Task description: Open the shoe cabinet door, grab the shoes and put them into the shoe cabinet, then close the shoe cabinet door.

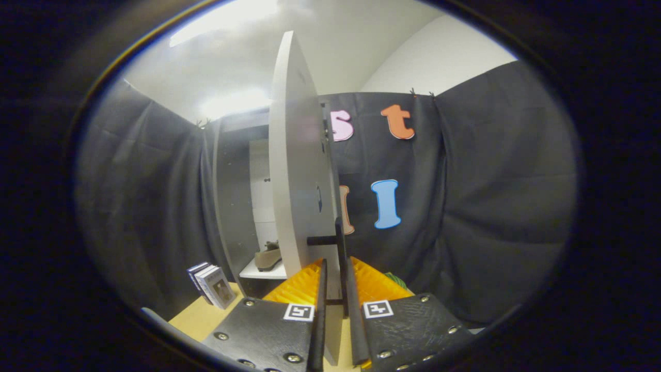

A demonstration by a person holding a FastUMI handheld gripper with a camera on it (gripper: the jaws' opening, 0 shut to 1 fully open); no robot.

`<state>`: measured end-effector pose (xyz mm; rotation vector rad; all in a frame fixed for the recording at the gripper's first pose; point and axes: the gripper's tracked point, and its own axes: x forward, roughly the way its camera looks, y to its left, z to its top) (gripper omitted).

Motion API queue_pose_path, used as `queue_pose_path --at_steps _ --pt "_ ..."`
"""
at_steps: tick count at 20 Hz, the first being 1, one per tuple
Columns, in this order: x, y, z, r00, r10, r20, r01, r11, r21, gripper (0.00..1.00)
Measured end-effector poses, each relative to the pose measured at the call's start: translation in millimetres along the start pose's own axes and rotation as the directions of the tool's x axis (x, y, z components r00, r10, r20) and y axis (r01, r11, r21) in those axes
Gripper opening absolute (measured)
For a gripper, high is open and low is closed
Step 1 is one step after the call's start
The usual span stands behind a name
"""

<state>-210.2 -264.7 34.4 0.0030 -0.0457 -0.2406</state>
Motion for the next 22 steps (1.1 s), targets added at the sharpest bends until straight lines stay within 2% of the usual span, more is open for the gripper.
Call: queue_pose_path --at_steps 8,12,17,22 --pt "-14.5 -53.8 11.0 0.99 -0.137 0.035 0.137 0.991 -0.008 0.2" --pt "-27.8 -46.3 20.0 0.986 -0.149 0.076 0.151 0.988 -0.024 0.2" --pt "-31.9 -3.1 14.5 0.993 -0.086 0.082 0.09 0.995 -0.038 0.2" --pt "-14.3 59.0 -37.2 1.0 0.024 -0.007 -0.025 0.999 -0.039 0.21"
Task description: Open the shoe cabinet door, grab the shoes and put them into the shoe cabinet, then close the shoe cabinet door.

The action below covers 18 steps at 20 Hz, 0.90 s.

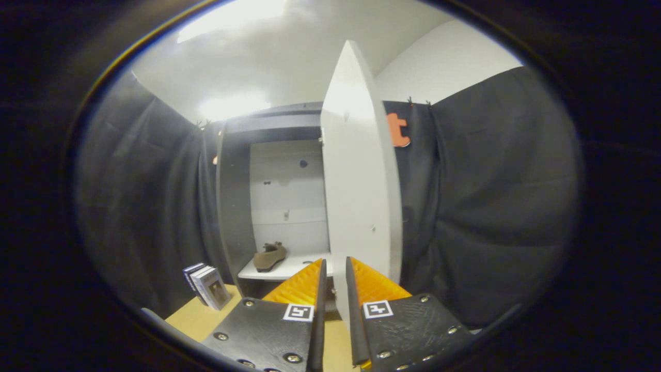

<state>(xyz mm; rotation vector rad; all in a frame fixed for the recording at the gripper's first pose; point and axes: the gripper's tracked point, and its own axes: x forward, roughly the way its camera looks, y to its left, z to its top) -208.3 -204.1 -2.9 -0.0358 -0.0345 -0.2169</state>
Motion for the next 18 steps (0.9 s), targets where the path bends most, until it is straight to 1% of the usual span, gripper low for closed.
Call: queue_pose_path --at_steps 4,6,11,14,18 --pt "21.4 42.4 -75.5 0.989 0.065 -0.133 -0.06 0.997 0.04 0.2" --pt "25.1 61.3 -112.1 0.979 0.099 -0.177 -0.092 0.995 0.045 0.21" --pt "31.5 108.6 -211.2 0.94 0.16 -0.302 -0.154 0.987 0.043 0.21" --pt "34.4 127.3 -276.9 0.907 0.168 -0.385 -0.169 0.985 0.031 0.21" --pt "38.5 138.1 -358.9 0.858 0.148 -0.493 -0.158 0.987 0.021 0.21"
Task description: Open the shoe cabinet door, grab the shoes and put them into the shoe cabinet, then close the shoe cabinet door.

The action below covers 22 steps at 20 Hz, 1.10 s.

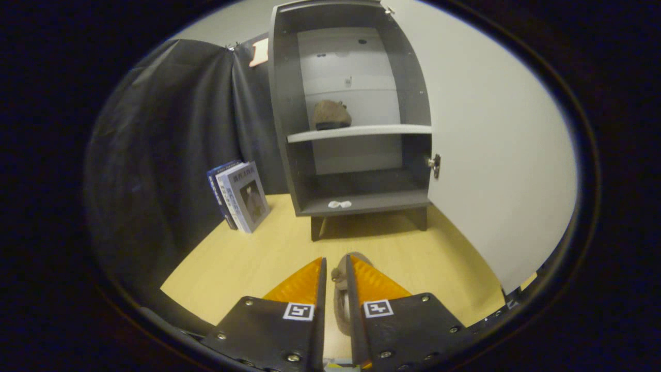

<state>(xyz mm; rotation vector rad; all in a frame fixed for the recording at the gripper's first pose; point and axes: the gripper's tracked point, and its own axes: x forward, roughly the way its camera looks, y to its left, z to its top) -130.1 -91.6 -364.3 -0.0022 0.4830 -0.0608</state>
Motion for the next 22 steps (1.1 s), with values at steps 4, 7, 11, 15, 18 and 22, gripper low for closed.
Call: queue_pose_path --at_steps 4,7,11,15,18,22 --pt "40.5 -0.9 -61.4 0.993 -0.033 -0.11 0.034 0.999 0.01 0.21" --pt "61.3 -6.6 -91.9 0.983 -0.064 -0.172 0.068 0.998 0.018 0.21" --pt "85.5 -9.8 -106.2 0.974 -0.097 -0.205 0.102 0.995 0.011 0.21" --pt "103.7 -9.0 -107.9 0.969 -0.115 -0.217 0.119 0.993 0.004 0.21" --pt "122.5 -8.5 -110.7 0.964 -0.12 -0.238 0.127 0.992 0.013 0.21" --pt "144.5 -9.9 -116.8 0.957 -0.148 -0.251 0.154 0.988 0.003 0.21"
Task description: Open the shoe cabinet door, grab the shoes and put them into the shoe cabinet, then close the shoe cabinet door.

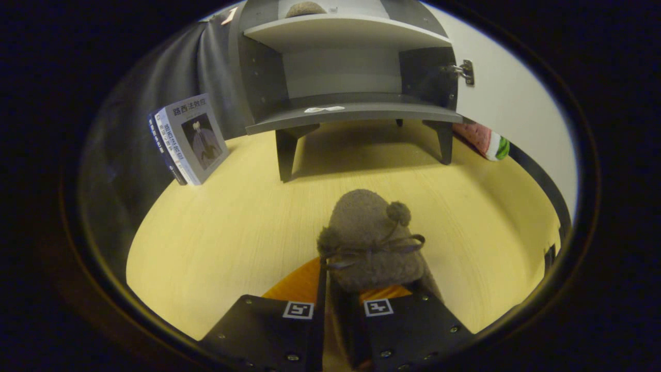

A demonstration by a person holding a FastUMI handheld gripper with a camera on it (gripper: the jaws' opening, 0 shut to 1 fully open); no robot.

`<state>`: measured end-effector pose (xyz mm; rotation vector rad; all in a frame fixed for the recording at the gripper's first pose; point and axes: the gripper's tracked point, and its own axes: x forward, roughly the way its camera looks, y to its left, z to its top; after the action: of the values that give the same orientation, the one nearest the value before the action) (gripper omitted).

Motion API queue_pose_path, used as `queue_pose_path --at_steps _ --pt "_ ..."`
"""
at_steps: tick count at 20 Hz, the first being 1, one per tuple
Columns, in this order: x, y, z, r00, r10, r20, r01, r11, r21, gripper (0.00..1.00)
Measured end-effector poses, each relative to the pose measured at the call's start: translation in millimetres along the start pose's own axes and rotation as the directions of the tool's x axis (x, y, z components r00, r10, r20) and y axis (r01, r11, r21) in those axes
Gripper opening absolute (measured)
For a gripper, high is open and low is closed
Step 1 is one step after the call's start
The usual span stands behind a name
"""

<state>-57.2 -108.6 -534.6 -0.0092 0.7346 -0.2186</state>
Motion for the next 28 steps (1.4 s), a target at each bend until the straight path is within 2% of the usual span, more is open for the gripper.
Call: queue_pose_path --at_steps 2,7,12,18,28 --pt "-2.1 -2.2 18.2 0.999 -0.025 0.026 0.025 1.0 -0.001 0.01" --pt "-8.1 -3.9 28.9 0.999 -0.049 0.013 0.048 0.998 0.028 0.01" --pt "-34.0 -2.5 74.2 0.995 -0.082 0.063 0.08 0.996 0.035 0.01" --pt "-82.8 -1.2 156.4 0.978 -0.105 0.18 0.102 0.994 0.023 0.01" --pt "-138.8 -23.7 320.6 0.909 -0.108 0.402 0.123 0.992 -0.01 0.01"
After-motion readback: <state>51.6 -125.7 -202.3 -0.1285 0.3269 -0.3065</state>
